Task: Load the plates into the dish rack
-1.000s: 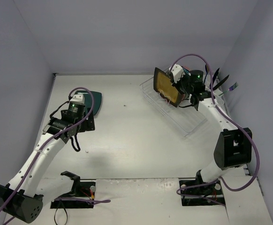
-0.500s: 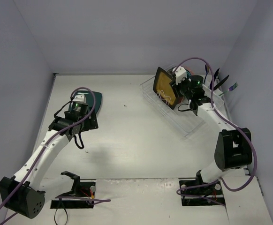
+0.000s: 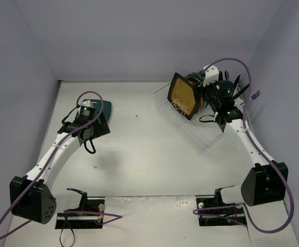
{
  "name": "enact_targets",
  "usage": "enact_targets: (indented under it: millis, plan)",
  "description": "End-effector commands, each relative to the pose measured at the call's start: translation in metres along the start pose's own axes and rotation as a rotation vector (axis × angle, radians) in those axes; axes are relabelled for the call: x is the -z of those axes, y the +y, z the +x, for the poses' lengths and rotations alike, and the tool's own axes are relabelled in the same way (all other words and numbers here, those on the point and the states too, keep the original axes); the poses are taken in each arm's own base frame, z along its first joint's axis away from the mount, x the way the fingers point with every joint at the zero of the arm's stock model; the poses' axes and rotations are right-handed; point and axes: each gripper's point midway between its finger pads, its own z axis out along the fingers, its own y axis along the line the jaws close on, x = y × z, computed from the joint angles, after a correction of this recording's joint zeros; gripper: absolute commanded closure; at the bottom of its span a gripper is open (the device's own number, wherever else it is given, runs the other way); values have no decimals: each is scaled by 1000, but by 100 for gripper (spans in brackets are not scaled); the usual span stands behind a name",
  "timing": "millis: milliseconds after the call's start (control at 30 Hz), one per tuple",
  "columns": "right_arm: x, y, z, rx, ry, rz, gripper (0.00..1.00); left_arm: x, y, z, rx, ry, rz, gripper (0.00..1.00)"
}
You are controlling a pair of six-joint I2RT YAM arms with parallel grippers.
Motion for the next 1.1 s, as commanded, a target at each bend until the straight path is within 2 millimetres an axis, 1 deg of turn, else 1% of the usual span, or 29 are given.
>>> enact_targets:
  millis: [0,67,100,133,167,200,267,300,333,367,400,433,467,500,533,567,600,633,667,700,767,833,867,933,967,1000,1033,1067]
  plan:
    - [27,-34,-60,-91,-127,144,26,2,-11,-45,154,-121,63,24]
    - [34,-28,-67,-187,-153,127,24,-5,-3,-47,234,-125,52,24]
    - [41,-25,-73,-224,-176,114,23,-10,6,-55,285,-145,38,24]
    - [44,-19,-76,-292,-192,86,22,-13,10,-58,317,-152,34,24]
    - [47,-10,-79,-324,-206,43,22,-17,14,-61,370,-159,29,24]
    - [52,-5,-78,-368,-212,25,21,-26,22,-66,416,-176,19,24]
    - [54,7,-76,-469,-210,-20,20,-36,26,-72,489,-196,29,24]
    - [57,15,-78,-491,-216,-65,20,-43,27,-80,513,-225,39,24]
    - [57,22,-70,-517,-197,-86,19,-50,35,-79,539,-237,20,24]
    - [57,28,-67,-557,-188,-106,19,-54,38,-81,556,-254,23,24]
    - [58,34,-64,-574,-178,-134,19,-59,35,-90,575,-293,48,24]
    - [58,40,-57,-595,-162,-152,18,-67,50,-87,609,-300,25,24]
    - [60,45,-56,-631,-156,-169,18,-71,55,-87,632,-305,24,24]
    - [62,48,-57,-643,-165,-186,18,-76,56,-99,650,-347,50,24]
    - [65,54,-58,-650,-166,-218,18,-81,63,-95,667,-345,44,24]
    - [68,57,-54,-662,-159,-227,17,-88,76,-96,706,-349,35,24]
    - [70,59,-53,-678,-158,-235,17,-89,80,-104,728,-384,55,24]
    - [72,62,-51,-680,-156,-247,16,-94,88,-105,747,-394,45,24]
    - [74,65,-48,-682,-151,-252,16,-103,99,-98,779,-371,42,24]
    - [76,65,-47,-688,-152,-254,16,-105,103,-103,794,-396,55,24]
    - [79,70,-46,-687,-152,-275,16,-114,114,-99,823,-397,64,24]
    - [82,72,-43,-687,-144,-281,16,-124,120,-101,829,-411,71,24]
    - [83,72,-42,-686,-143,-278,15,-134,123,-95,829,-394,62,24]
    - [83,73,-38,-685,-139,-277,15,-141,125,-97,831,-398,85,25]
    - [84,73,-38,-687,-138,-279,15,-151,128,-91,832,-379,80,25]
    - [83,74,-37,-687,-134,-282,15,-153,128,-94,829,-390,94,25]
    - [83,75,-36,-688,-130,-283,15,-158,129,-93,829,-378,103,25]
    - [83,76,-36,-690,-129,-287,15,-167,131,-86,823,-355,97,25]
